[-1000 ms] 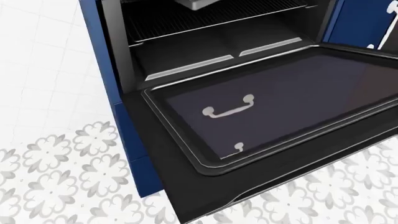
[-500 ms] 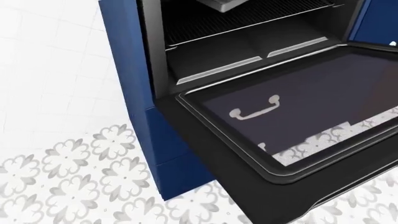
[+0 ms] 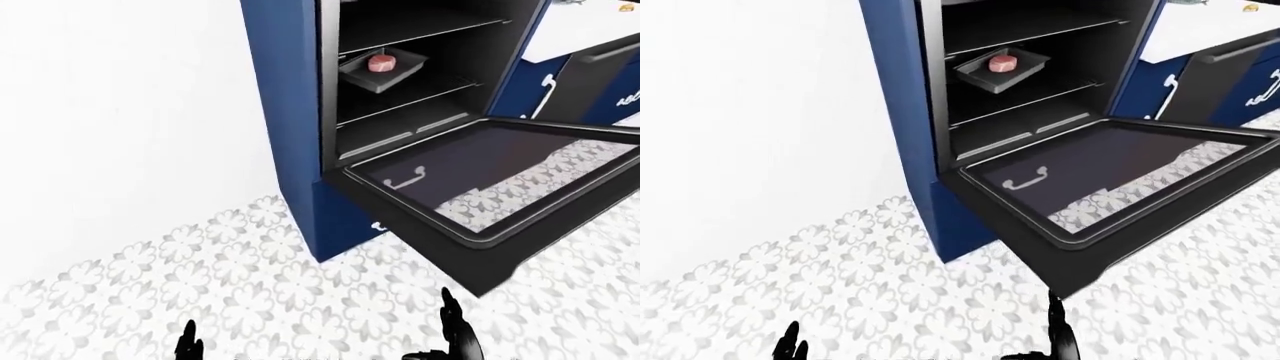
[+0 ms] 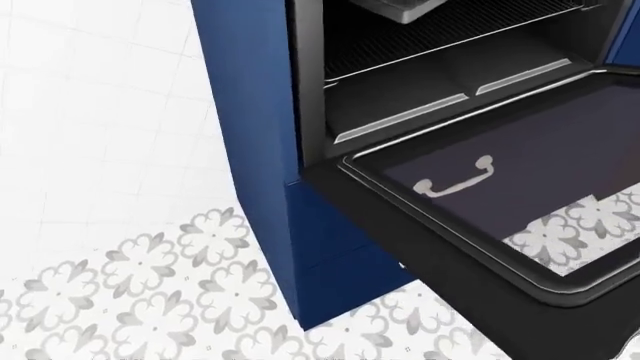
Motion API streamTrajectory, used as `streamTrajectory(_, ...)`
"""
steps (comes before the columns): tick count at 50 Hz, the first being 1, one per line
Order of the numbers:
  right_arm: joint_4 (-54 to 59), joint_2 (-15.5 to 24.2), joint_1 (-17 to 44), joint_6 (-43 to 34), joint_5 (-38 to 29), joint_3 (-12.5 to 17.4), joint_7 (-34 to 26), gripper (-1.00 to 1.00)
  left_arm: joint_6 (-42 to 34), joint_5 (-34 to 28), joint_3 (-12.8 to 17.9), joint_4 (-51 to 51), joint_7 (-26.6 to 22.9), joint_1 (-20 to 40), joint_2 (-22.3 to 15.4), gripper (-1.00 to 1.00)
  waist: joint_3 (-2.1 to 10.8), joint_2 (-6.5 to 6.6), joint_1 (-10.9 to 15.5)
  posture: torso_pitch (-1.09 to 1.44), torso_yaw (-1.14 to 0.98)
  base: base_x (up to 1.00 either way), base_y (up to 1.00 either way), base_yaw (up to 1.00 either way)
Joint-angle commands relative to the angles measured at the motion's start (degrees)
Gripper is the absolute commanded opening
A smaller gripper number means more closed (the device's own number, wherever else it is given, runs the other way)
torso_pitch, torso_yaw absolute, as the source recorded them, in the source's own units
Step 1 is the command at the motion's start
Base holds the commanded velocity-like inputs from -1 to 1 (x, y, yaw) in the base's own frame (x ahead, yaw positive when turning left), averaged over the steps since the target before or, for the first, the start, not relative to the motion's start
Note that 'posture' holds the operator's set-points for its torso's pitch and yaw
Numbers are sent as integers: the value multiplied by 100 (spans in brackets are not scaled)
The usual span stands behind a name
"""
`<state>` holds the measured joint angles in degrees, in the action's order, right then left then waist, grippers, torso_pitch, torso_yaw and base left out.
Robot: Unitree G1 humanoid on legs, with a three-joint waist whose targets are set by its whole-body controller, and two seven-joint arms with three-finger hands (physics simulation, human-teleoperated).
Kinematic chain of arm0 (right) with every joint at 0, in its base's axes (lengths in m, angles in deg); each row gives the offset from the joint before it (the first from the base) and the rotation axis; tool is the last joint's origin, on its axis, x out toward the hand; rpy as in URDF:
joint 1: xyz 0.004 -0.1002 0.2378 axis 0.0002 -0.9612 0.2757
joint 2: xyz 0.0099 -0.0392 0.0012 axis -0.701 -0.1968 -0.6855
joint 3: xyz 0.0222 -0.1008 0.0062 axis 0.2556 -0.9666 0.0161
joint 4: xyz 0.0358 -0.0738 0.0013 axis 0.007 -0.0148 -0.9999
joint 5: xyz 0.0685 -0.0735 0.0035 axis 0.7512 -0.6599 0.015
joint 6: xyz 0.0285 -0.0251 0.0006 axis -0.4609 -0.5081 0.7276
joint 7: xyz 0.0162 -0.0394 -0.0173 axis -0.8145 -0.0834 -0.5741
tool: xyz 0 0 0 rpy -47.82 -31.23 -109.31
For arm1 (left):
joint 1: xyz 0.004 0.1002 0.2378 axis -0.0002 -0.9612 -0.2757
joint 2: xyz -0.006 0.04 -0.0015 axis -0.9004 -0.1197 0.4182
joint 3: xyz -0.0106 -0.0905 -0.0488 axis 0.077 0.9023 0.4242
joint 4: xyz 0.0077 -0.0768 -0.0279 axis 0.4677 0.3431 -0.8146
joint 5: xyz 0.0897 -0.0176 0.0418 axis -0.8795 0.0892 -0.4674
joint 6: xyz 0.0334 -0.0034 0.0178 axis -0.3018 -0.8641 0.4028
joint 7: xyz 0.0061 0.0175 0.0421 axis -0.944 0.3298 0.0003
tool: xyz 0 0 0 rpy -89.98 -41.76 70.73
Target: Close the oven door.
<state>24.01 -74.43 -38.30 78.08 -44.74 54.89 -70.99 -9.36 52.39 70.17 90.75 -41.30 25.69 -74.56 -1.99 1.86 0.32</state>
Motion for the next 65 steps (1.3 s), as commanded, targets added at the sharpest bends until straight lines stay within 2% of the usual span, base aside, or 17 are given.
streamTrajectory(1,-143,145,83,165,96,85,64,100,122,-15,-19,-75,-42,48,-4,100,35,-69,-23,0,0,0,33,0)
streamTrajectory(6,-181,0,-84,356,-2,-43,303,100,111,-15,-13,-72,-51,55,-10,100,11,-355,-60,0,0,0,33,0)
streamTrajectory(10,-188,-26,-113,380,12,-93,339,100,101,-7,1,-71,-67,61,-18,100,48,-722,-85,0,0,0,32,0)
streamTrajectory(11,-187,-30,-121,387,8,-107,355,100,102,-10,2,-70,-66,60,-17,100,46,-460,-147,0,0,0,32,0)
streamTrajectory(12,-189,-10,-103,360,28,-102,323,100,102,-10,4,-70,-69,60,-17,100,54,-546,-115,0,0,0,32,0)
streamTrajectory(14,-194,-19,-123,409,17,-141,313,100,104,-16,8,-69,-68,59,-17,100,92,-539,-149,0,0,0,30,0)
streamTrajectory(15,-193,-17,-139,487,-41,-184,363,100,105,-19,10,-69,-70,57,-15,100,0,-565,-140,0,0,0,0,0)
streamTrajectory(19,-194,-57,-155,582,-64,-198,409,100,109,-21,15,-69,-71,52,-12,100,4,30,-171,0,0,0,0,0)
streamTrajectory(25,-150,7,-23,431,374,41,48,100,113,-27,18,-68,-75,47,-8,100,21,-255,-122,0,0,0,0,0)
streamTrajectory(28,-101,145,88,584,426,293,-140,100,110,-31,16,-69,-75,46,-6,100,75,-265,-78,0,0,0,0,0)
streamTrajectory(46,-116,120,62,488,535,412,-188,100,104,-31,7,-70,-69,49,-2,100,139,-289,-36,0,0,0,0,0)
streamTrajectory(47,-117,118,72,469,565,426,-230,100,101,-28,9,-69,-73,50,-3,100,239,-274,-53,0,0,0,0,-6)
streamTrajectory(50,-115,115,74,469,591,431,-259,100,101,-31,12,-69,-74,47,-6,100,94,-195,-116,0,0,0,0,-70)
streamTrajectory(55,-119,89,51,496,663,442,-354,100,100,-34,10,-69,-71,48,-4,100,39,-23,-145,0,0,0,0,-64)
streamTrajectory(58,-123,68,28,546,670,412,-365,100,98,-32,12,-69,-73,50,-4,100,48,-101,-217,0,0,0,0,-72)
streamTrajectory(62,-126,55,15,566,711,399,-395,100,104,-32,7,-71,-69,49,0,100,24,-337,-273,0,0,0,0,-92)
streamTrajectory(65,-127,52,23,565,756,400,-445,100,99,-34,6,-69,-70,57,-4,100,38,-301,-348,0,0,-2,0,-88)
